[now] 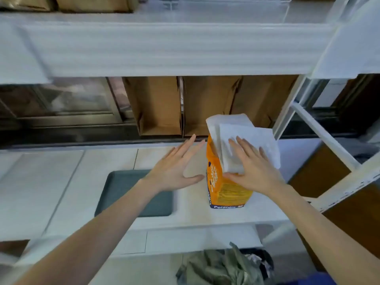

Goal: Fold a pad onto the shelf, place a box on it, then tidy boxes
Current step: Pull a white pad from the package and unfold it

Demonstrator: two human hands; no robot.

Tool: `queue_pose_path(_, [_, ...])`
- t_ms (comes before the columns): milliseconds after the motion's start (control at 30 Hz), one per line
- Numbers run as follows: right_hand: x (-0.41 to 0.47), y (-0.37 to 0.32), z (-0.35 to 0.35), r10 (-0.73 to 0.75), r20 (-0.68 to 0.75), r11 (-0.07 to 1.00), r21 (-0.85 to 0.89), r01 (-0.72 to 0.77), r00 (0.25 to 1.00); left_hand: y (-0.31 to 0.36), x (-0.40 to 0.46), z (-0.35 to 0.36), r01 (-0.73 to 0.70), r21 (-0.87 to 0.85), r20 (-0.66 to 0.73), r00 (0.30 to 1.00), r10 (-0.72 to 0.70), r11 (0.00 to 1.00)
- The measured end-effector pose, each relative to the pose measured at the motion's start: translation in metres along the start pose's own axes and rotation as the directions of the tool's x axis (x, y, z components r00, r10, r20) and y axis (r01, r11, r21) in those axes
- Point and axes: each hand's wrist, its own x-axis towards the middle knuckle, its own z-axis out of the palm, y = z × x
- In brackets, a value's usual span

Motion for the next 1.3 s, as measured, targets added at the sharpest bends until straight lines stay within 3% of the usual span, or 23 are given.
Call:
queue_pose_path(233, [0.011, 0.009, 0.015, -0.074, -0.001, 0.996, -0.054, 0.074, 0.997, -0.003, 0.009, 0.003, 0.061, 0.023, -0.013, 0.998, -0.061, 0.998])
queue_pose_path(400, [0.009, 0.001, 0.006, -0.174, -0.234, 0.985, -0.028, 0.172, 0.957, -0.002, 0.004, -0.002, 0.078, 0.053, -0.037, 0.996, -0.076, 0.996])
queue_pose_path(633, [-0.012, -0.028, -0.037, -0.198, -0.441, 0.977, -0.019, 0.211, 0.875, 0.011, -0.024, -0.036, 0.042, 0.093, -0.104, 0.994, -0.032, 0.995])
queue_pose_path(833, [-0.042, -0.083, -0.079, -0.229, -0.512, 0.967, -0.024, 0.252, 0.828, 0.027, -0.072, -0.084, -0.03, 0.093, -0.221, 0.974, 0.05, 0.995])
queue_pose_path(1033, [-0.081, -0.159, -0.112, -0.24, -0.584, 0.935, 0.076, 0.347, 0.775, 0.037, -0.133, -0.13, -0.124, 0.142, -0.357, 0.919, 0.168, 0.982])
queue_pose_path(1300, [-0.127, -0.256, -0.126, -0.254, -0.645, 0.844, 0.216, 0.49, 0.721, 0.055, -0.224, -0.176, -0.097, -0.052, -0.397, 0.915, 0.068, 0.994])
